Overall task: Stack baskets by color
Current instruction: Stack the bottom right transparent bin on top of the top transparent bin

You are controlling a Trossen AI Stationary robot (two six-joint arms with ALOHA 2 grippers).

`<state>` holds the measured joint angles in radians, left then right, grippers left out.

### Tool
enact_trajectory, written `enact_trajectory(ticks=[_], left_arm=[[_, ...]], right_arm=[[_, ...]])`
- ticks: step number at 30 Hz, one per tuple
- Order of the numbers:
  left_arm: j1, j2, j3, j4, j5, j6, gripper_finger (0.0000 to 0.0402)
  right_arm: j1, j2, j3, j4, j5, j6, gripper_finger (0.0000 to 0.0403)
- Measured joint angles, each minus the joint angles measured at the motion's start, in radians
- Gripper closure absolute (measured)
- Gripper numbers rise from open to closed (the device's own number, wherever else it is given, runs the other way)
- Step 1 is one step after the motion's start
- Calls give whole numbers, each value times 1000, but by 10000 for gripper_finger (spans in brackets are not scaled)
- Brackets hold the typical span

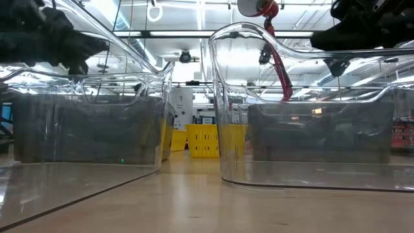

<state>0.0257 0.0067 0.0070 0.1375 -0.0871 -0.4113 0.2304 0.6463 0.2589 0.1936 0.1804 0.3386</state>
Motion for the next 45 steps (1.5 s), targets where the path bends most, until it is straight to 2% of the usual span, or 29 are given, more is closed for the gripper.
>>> enact_trajectory(ticks=[4,10,15,19,22,25,29,37,41,45], left_arm=[[0,-1,0,69,-39,-100,365],[0,0,0,167,-74,-96,373],[1,0,0,201,-174,-122,376],[-2,0,0,214,-179,-109,374],[-4,0,0,246,-154,-76,371],[-4,0,0,296,-79,-19,370],[-4,0,0,375,-12,34,377],[-4,0,0,388,-5,32,371],[-4,0,0,366,6,-23,371],[-3,0,0,365,6,-17,378]], right_arm=[[47,124,75,-35,-9,-14,386],[105,294,203,-115,-44,-35,386],[152,428,288,-149,-45,-30,385],[191,523,344,-151,-45,5,376],[219,592,387,-150,-41,52,362],[244,663,435,-163,-27,117,341],[272,759,530,-254,-10,172,305],[303,942,761,-461,21,240,245],[312,1009,857,-541,2,264,231],[331,1066,952,-628,1,270,227]])
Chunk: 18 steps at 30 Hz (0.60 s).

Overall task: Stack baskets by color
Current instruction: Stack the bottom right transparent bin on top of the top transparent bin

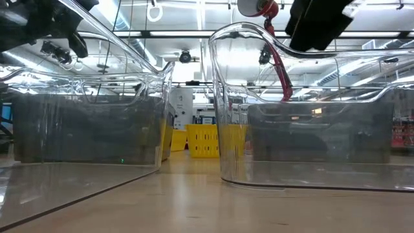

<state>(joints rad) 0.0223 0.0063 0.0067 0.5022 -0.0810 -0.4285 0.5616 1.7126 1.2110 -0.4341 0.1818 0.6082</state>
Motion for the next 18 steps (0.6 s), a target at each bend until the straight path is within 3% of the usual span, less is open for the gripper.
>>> enact_trajectory(ticks=[13,18], left_arm=[[1,0,0,2,-38,33,378],[1,0,0,0,-38,33,385]], right_arm=[[47,141,281,-317,0,48,227],[51,170,306,-367,-44,89,227]])
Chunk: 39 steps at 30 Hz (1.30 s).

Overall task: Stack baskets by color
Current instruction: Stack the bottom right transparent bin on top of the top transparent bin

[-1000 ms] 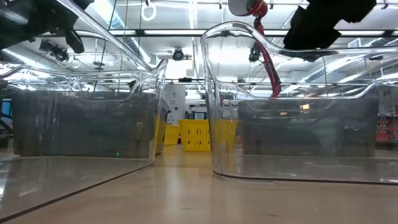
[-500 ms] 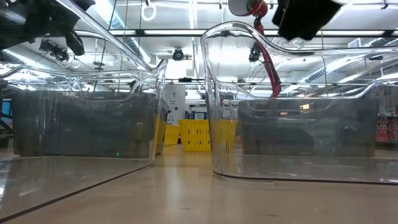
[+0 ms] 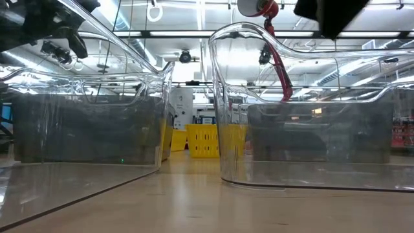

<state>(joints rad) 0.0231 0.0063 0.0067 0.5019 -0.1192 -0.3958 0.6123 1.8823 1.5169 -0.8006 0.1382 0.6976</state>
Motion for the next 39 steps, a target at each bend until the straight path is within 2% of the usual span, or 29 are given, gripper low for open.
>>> enact_trajectory(ticks=[6,15,19,31,39], left_arm=[[0,1,0,-9,-26,27,385],[0,5,0,-20,-36,42,385],[0,5,0,-20,-38,42,389],[0,6,0,-20,-37,42,389],[0,6,0,-19,-37,42,380]], right_arm=[[3,17,-1,-29,-27,33,215],[17,32,-11,-17,-32,43,130],[20,45,-11,-5,-19,43,116],[27,111,-11,-16,-26,51,171],[21,128,-12,-20,-35,70,247]])
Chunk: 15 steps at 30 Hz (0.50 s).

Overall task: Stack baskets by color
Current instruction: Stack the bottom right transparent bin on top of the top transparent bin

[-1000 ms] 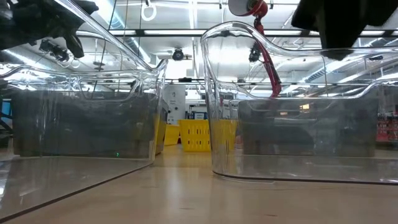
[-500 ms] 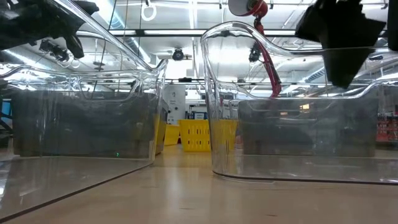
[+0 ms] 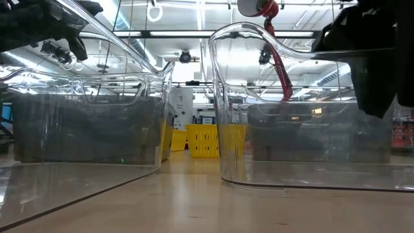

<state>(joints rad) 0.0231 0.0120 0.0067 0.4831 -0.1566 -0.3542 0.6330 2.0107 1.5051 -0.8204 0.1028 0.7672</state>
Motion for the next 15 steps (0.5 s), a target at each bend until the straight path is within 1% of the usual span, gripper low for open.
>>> enact_trajectory(ticks=[9,15], left_arm=[[0,0,0,0,0,0,389],[0,0,0,0,0,1,383]], right_arm=[[-16,1,0,-2,-20,18,326],[-26,1,1,-3,-37,14,391]])
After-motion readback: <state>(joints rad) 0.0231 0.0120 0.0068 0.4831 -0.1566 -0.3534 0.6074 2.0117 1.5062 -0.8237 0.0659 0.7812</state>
